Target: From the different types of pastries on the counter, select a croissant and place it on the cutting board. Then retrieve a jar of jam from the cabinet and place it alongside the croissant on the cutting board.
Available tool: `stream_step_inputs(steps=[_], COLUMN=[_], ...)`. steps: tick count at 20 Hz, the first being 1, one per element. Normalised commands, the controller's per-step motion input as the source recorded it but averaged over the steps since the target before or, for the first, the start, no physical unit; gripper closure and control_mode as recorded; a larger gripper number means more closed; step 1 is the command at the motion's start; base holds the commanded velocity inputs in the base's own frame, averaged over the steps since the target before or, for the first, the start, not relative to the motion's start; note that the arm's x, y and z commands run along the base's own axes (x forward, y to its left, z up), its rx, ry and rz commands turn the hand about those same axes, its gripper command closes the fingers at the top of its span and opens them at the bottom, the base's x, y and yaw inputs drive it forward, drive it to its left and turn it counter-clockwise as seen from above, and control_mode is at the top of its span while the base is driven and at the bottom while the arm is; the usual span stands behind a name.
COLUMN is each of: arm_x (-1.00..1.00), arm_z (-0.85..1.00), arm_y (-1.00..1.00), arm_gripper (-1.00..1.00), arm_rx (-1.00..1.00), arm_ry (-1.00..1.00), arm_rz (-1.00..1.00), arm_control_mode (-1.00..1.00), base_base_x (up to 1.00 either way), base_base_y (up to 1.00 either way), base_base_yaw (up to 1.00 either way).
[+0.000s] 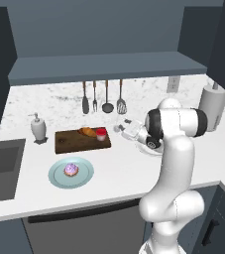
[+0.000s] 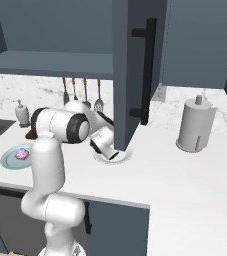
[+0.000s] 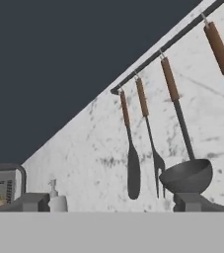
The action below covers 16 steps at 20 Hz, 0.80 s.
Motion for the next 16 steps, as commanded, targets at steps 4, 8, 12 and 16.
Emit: stream_step_inputs(steps=[4,8,12,16], arm_x=[0.0,0.0,0.0,-0.08], arm_z=[0.0,0.0,-0.01,-0.32], arm_y=[-0.91,-0.22,-0.06,-0.76], arm_gripper=[-1.0,-1.0,-1.0,-1.0], arm_rx=[0.01,0.0,-0.04,-0.26], arm_ry=[0.08,0.02,0.0,0.07], arm_rz=[0.0,0.0,0.0,0.0], arm_control_mode=[-1.0,-1.0,-1.0,-1.0], base_base_x=[0.0,0.0,0.0,0.0], base_base_y=[0.0,0.0,0.0,0.0], base_base_yaw=[0.0,0.0,0.0,0.0])
